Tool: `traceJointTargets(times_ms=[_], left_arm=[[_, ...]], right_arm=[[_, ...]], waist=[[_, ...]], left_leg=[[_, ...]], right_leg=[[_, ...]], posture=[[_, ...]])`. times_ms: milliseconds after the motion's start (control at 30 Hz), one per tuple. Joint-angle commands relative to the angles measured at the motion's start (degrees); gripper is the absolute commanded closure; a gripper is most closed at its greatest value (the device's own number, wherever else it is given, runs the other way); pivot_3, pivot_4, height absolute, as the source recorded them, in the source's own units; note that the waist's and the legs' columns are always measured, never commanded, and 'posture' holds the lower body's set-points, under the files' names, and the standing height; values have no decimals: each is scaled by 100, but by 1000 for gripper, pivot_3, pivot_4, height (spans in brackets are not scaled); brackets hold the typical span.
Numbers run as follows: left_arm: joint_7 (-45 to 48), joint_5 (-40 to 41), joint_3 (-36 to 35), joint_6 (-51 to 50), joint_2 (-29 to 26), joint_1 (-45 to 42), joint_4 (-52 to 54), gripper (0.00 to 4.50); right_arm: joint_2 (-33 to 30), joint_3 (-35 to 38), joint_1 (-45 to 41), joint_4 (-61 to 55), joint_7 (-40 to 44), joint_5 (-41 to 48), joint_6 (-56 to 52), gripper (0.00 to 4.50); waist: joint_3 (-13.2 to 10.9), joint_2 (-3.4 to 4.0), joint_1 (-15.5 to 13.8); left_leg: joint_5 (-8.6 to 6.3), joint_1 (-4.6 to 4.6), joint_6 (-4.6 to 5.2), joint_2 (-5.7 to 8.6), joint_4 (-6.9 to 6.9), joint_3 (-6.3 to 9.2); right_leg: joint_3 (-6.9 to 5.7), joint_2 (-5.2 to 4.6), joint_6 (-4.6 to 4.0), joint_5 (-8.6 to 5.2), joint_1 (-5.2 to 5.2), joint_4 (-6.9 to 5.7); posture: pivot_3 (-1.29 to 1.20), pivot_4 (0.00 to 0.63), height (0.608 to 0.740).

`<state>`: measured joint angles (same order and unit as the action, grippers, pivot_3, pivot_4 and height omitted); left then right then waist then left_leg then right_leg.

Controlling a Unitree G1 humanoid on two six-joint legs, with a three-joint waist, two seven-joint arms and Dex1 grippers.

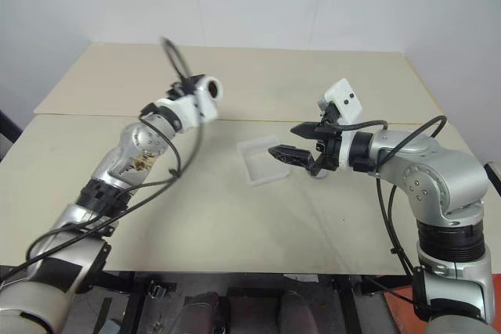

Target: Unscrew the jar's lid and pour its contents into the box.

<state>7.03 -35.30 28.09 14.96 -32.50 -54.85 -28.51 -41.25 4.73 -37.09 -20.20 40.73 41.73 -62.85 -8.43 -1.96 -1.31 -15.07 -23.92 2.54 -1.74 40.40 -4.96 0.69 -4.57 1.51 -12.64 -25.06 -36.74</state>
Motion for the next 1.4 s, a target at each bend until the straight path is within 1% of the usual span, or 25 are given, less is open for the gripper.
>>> traceJointTargets(times_ms=[33,133,200,300,333,567,700,867,967,1000,1067,1100,1167,1200,1233,1267,1333,1367,1400], left_arm=[[-1162,-1720,1012,795,75,-910,-908,2472],[-2162,-3278,2145,663,312,-1679,-1825,2472],[-2705,-3871,2650,558,578,-2024,-2256,2472],[-3140,-4373,3156,562,916,-2286,-2727,2472],[-3447,-4617,3351,419,962,-2320,-2832,2472],[-3662,-4498,3317,493,1250,-2489,-3424,2472],[-3675,-4450,3298,586,1282,-2484,-3426,2472],[-3617,-4174,3055,644,1214,-2442,-3298,2472],[-3504,-3716,2666,854,1090,-2401,-3142,2472],[-3261,-3324,2373,1066,1035,-2334,-3067,2472],[-2992,-2888,2011,1271,838,-2218,-2847,2472],[-2573,-2413,1694,1445,766,-2090,-2754,2472],[-1635,-1391,970,1505,638,-1786,-2489,2472],[-1066,-746,564,1524,622,-1609,-2360,2472],[-664,-339,296,1496,616,-1477,-2220,2472],[-242,115,-11,1349,654,-1329,-2060,2472],[955,1859,-1132,191,950,-893,-1475,2472],[1322,2444,-1539,-313,1069,-744,-1227,2472],[1403,2920,-1949,-686,1183,-553,-1026,2472]], right_arm=[[-120,-3,-148,-74,64,-49,156,25],[-121,6,-196,-78,12,-63,146,25],[-97,53,-185,-127,-50,-38,122,25],[-33,151,-113,-247,-229,3,70,25],[-13,201,-80,-295,-307,28,43,25],[124,492,106,-578,-695,266,-110,25],[134,563,160,-626,-797,382,-131,25],[64,553,157,-573,-776,398,-87,25],[38,511,107,-496,-733,381,-39,25],[28,500,85,-466,-710,378,-19,25],[16,482,45,-420,-673,371,12,25],[14,478,26,-399,-656,368,23,25],[0,481,0,-357,-614,368,46,25],[-11,485,-3,-337,-582,373,66,25],[-25,494,4,-325,-552,378,82,25],[-36,493,7,-314,-522,376,98,25],[-43,447,-6,-269,-438,354,157,25],[-44,427,-15,-249,-413,344,176,25],[-40,395,-36,-214,-381,329,200,25]], waist=[[0,0,-15],[0,0,-18],[0,0,-14],[0,0,-1],[0,0,4],[-1,-1,48],[-1,-2,48],[-1,-2,50],[-1,-2,55],[-1,-2,56],[-1,-2,59],[-1,-2,69],[-1,-1,89],[-1,-1,95],[-1,-1,96],[-1,-1,95],[-1,-1,100],[-1,-1,96],[-1,-1,93]], left_leg=[[0,0,1,1,1,-9],[0,-6,2,1,6,-27],[0,-10,2,0,6,-30],[-1,-23,3,-3,7,-29],[-1,-26,3,-4,6,-30],[0,-26,2,-7,10,-19],[-1,-27,3,-6,12,-7],[-1,-29,4,-6,12,-2],[-1,-29,4,-7,13,4],[-1,-28,4,-7,13,6],[-1,-29,4,-8,13,7],[-1,-28,4,-9,13,8],[-1,-24,4,-12,13,6],[-1,-23,4,-16,13,5],[0,-21,3,-18,13,3],[0,-21,3,-20,14,3],[0,-23,3,-18,22,4],[-1,-25,3,-22,29,6],[-1,-30,5,-22,37,9]], right_leg=[[0,0,2,1,0,0],[-2,1,5,4,-1,1],[-3,4,6,4,-5,1],[-4,5,7,4,-17,-1],[-3,5,7,4,-21,-3],[-3,2,7,4,-23,-4],[-3,1,7,4,-23,-4],[-3,0,8,5,-23,-4],[-3,0,8,5,-24,-4],[-3,0,8,5,-23,-4],[-2,-1,8,5,-25,-4],[-2,-1,8,5,-25,-5],[2,0,8,5,-25,-8],[2,0,7,5,-25,-10],[2,0,7,5,-25,-12],[2,0,7,5,-25,-15],[0,1,7,5,-23,-17],[0,0,7,5,-23,-25],[-4,0,7,5,-22,-31]], posture=[[0,150,740],[0,150,740],[0,150,740],[0,150,740],[0,150,740],[0,150,740],[0,150,740],[0,150,740],[0,150,740],[0,150,740],[0,150,740],[0,150,740],[0,150,740],[0,150,740],[0,150,740],[0,150,740],[0,150,740],[0,150,740],[0,150,740]])
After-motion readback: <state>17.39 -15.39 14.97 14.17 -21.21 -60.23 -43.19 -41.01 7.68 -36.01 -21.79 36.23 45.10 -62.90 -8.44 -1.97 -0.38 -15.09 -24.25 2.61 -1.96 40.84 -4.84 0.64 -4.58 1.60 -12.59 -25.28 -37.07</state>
